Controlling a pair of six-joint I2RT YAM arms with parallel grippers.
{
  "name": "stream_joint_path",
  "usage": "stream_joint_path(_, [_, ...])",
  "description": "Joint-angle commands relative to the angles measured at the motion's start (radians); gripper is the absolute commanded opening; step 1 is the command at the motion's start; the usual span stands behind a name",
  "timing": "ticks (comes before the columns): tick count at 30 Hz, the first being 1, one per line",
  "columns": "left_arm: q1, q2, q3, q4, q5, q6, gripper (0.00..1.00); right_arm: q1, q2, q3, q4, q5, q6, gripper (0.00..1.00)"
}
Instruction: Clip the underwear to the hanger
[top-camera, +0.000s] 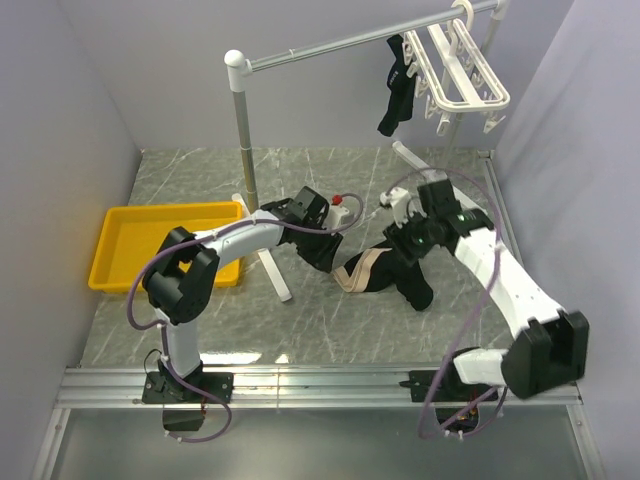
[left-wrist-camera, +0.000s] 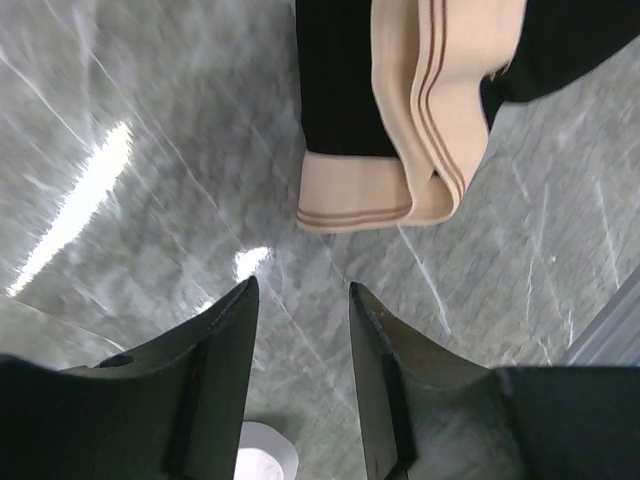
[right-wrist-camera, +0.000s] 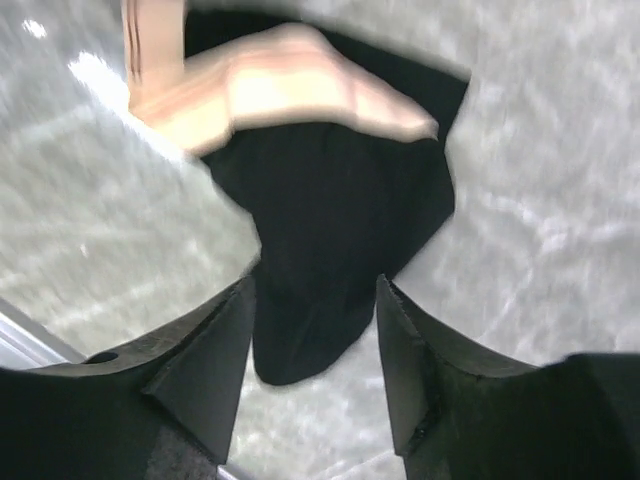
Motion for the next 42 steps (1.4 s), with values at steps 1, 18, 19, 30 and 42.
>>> stream_joint_path(1, [0.007,-0.029,-0.020,0.022,0.050,-0.017,0.47,-0.001,0.160,0.152,0.041,-0.099,0.062,0.56])
stream_joint_path(18, [0.066,-0.064,-0.043,0.020,0.099,-0.024,0.66,-0.017,0.638,0.371,-0.129,-0.291,0.135,0.47])
stream_joint_path(19, [0.069,-0.058,-0.034,0.020,0.117,-0.033,0.66,-0.016,0.632,0.367,-0.138,-0.294,0.128,0.39])
stream_joint_path(30, [0.096,-0.040,0.008,0.023,0.139,-0.041,0.56,-0.009,0.289,0.349,-0.132,-0.274,-0.026,0.00])
stream_joint_path(42, [0.101,-0.017,0.008,0.032,0.180,-0.014,0.58,0.225,-0.187,-0.254,0.090,0.100,-0.295,0.38])
